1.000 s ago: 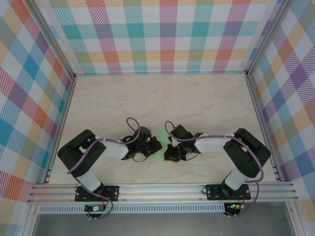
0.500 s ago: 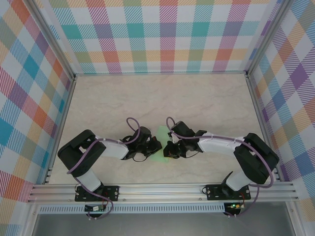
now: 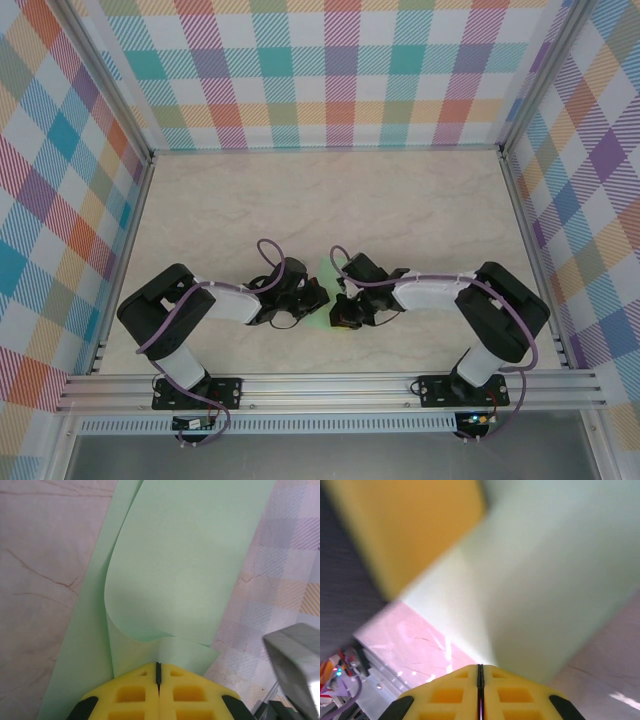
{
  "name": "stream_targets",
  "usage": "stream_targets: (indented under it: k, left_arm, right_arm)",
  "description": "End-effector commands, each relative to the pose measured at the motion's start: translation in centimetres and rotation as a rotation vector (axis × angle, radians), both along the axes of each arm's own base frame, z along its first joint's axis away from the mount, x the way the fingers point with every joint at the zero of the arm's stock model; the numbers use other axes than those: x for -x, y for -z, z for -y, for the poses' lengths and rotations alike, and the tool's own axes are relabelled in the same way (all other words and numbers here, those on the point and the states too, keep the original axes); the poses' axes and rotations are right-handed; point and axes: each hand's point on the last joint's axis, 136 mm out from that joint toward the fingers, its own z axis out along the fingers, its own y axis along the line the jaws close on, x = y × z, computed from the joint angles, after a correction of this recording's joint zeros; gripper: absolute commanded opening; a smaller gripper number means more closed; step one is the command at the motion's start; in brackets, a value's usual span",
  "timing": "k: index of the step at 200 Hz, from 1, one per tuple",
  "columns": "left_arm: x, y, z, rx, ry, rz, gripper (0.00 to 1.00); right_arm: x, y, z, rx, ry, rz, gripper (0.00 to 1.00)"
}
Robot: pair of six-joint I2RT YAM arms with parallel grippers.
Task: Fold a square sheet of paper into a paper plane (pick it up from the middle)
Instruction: Fold the triangle a second time at the center of the table.
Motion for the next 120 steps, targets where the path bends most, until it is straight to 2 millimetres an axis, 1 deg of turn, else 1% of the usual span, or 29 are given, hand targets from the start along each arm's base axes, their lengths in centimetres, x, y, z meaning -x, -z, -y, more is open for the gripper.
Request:
stream_targets:
  k: [1,16,32,87,102,120]
  left_arm:
    - [1.9,1.9,-1.1,-0.078,0.031,-0.058,0.00]
    - [1.9,1.9,-1.1,-0.081,0.028,-0.058,0.00]
    - [1.9,1.9,-1.1,-0.079,0.030,-0.058,0.00]
    - [1.8,1.8,-1.1,-0.079,0.022,-0.055,0.00]
    - [1.8,1.8,-1.2,-0.078,0.021,-0.056,0.00]
    - [1.9,1.9,-1.3,-0.081,0.017,-0.056,0.00]
  right_arm:
    - [1.0,1.7,1.3,0.040,0.009,-0.020,0.10]
    - [1.6,2.2,1.8,0.049,0.005,-0.033,0.10]
    - [1.7,2.4,2.1,0.053,0.006,-0.033,0.10]
    - [2.5,1.7,2.1,0.021,-0.015,-0.046,0.10]
    - [2.8,1.8,2.4,0.021,-0.010,-0.051,0.10]
    - [2.9,1.4,2.6,0.015,-0.007,-0.045,0.11]
